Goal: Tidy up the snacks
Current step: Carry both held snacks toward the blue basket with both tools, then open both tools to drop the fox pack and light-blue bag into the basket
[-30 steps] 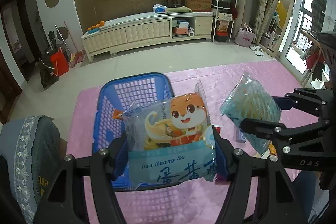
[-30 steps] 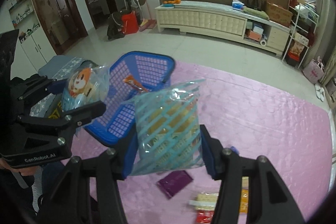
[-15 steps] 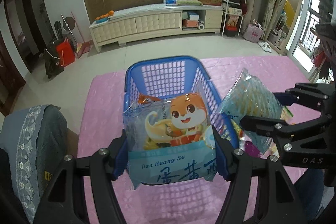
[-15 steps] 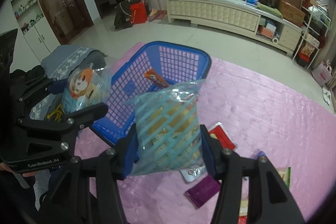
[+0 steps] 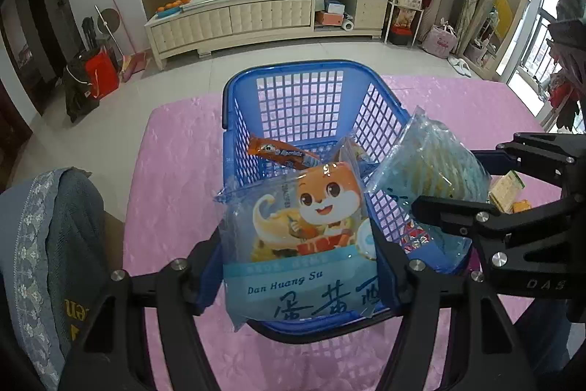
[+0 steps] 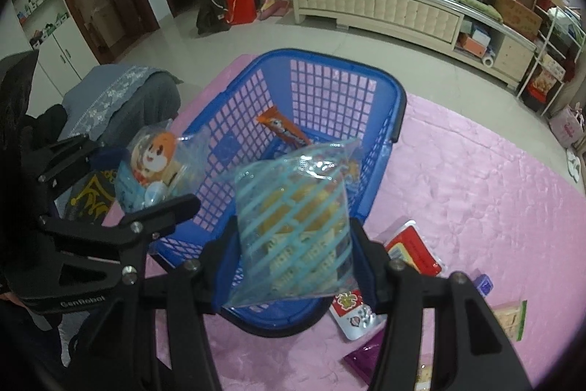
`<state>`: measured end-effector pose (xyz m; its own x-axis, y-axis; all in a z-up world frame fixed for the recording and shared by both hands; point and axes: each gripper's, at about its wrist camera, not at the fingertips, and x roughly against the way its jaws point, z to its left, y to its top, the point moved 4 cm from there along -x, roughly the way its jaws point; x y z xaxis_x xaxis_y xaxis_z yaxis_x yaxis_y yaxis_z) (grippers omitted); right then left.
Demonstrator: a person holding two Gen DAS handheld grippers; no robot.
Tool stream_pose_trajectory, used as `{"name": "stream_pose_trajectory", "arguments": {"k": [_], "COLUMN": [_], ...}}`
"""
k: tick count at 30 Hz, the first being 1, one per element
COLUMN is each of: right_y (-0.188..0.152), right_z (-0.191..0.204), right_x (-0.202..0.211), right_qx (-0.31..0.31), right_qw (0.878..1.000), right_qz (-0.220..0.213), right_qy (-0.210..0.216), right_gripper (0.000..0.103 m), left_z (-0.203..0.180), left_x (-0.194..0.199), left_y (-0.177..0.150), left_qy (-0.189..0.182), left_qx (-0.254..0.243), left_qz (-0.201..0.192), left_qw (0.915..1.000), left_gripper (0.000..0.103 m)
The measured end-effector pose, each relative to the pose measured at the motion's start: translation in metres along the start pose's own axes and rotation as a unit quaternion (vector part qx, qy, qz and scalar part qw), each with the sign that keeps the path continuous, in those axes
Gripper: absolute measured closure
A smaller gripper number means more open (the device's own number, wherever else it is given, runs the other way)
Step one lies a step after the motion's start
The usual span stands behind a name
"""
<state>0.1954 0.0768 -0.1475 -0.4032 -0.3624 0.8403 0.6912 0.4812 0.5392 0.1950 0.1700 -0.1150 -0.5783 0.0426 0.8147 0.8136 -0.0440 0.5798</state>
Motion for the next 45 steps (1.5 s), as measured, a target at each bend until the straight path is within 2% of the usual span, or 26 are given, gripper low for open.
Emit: {"name": "stream_pose_trajectory", "arguments": {"k": [8,18,19,21,26,34,45], "right_y": [0.002,0.004,0.005,0.006,0.005,-0.003,-0.018], "right_z": [0.003,0.002,0.002,0.0,-0.005,-0.01,-0.02], "right_x": [0.0,0.005,0.006,0.009,0.015,0.023,0.055], "right_qx": [0.005,0.006,0.008,0.008,0.002,-0.013,-0.033], "right_qw": [1.0,1.0,1.0,1.0,0.999,0.999,0.998], "right_qz": [-0.004,-0.013,-0.018,-0.022,-0.029,-0.028,-0.047], "right_qy": [-0.02,-0.01,-0.014,-0.021,-0.031,-0.037,-0.039], "right_gripper": [0.043,0.04,0.037,0.023,0.014,0.013,0.013], "left_z": [-0.002,0.001,0.0,-0.002,-0.005,-0.011,-0.037], "left_x": [-0.003,-0.006,-0.006,-0.006,0.0,0.016,0.045], "left_y": [0.002,0.001,0.001,0.001,0.001,0.005,0.003], "left_qy": [-0.004,-0.014,-0.015,-0.011,-0.006,0.001,0.0], "left_qx": [-0.002,0.009,0.008,0.005,0.003,0.0,-0.016], "left_qz": [-0.001,0.003,0.004,0.009,0.006,-0.006,-0.024], "left_qw": [1.0,0.9999,0.9998,0.9999,1.0,1.0,0.9996], "left_gripper": [0.036,0.032,0.032,0.031,0.024,0.024,0.024]}}
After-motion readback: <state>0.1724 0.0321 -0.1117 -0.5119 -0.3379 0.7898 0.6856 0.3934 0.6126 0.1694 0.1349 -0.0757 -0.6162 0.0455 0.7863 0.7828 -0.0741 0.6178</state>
